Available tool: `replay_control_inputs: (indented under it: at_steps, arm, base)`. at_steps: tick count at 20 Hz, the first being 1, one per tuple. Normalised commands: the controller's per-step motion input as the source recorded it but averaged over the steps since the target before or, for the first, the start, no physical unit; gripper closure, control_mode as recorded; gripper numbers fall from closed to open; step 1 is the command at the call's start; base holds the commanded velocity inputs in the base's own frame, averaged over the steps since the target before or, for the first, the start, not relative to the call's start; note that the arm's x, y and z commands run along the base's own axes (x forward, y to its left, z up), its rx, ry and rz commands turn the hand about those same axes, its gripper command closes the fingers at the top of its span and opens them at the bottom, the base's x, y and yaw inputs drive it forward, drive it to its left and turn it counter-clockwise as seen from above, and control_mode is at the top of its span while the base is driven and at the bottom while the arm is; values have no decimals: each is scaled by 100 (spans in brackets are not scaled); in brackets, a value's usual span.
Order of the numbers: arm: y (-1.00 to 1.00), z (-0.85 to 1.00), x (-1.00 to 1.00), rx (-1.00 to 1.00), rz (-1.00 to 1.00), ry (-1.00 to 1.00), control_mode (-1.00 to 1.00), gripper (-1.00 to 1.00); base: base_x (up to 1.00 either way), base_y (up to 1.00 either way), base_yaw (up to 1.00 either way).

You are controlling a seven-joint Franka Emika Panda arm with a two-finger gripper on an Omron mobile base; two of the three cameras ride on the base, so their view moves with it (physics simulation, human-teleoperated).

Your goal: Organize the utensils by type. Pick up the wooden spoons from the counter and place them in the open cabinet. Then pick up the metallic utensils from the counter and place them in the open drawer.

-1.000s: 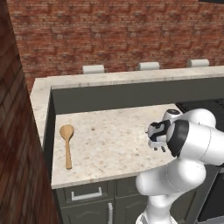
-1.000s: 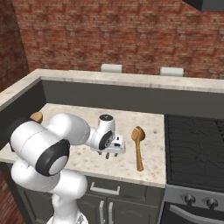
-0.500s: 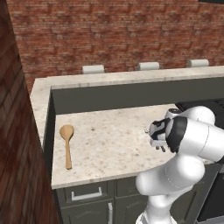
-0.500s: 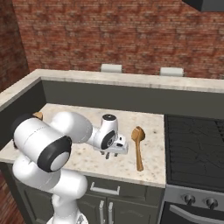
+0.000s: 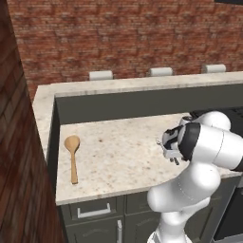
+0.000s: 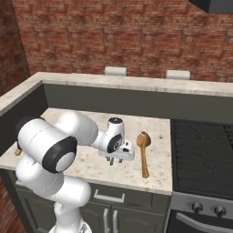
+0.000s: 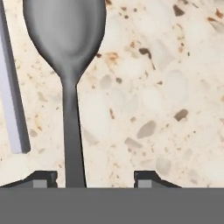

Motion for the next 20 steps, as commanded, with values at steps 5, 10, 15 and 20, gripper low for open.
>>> replay_control_inputs:
  at_steps: [5, 10, 15, 20]
  arm:
    - [44, -57, 0, -2, 1, 0, -100, 100]
    - [24, -49, -3, 0, 0, 0, -100, 100]
    - [20, -47, -17, 0, 0, -1, -100, 100]
    - [19, -9, -18, 0, 0, -6, -100, 100]
  base:
    - [0, 0, 0]
    - [0, 0, 0]
    - [0, 0, 0]
    - [0, 0, 0]
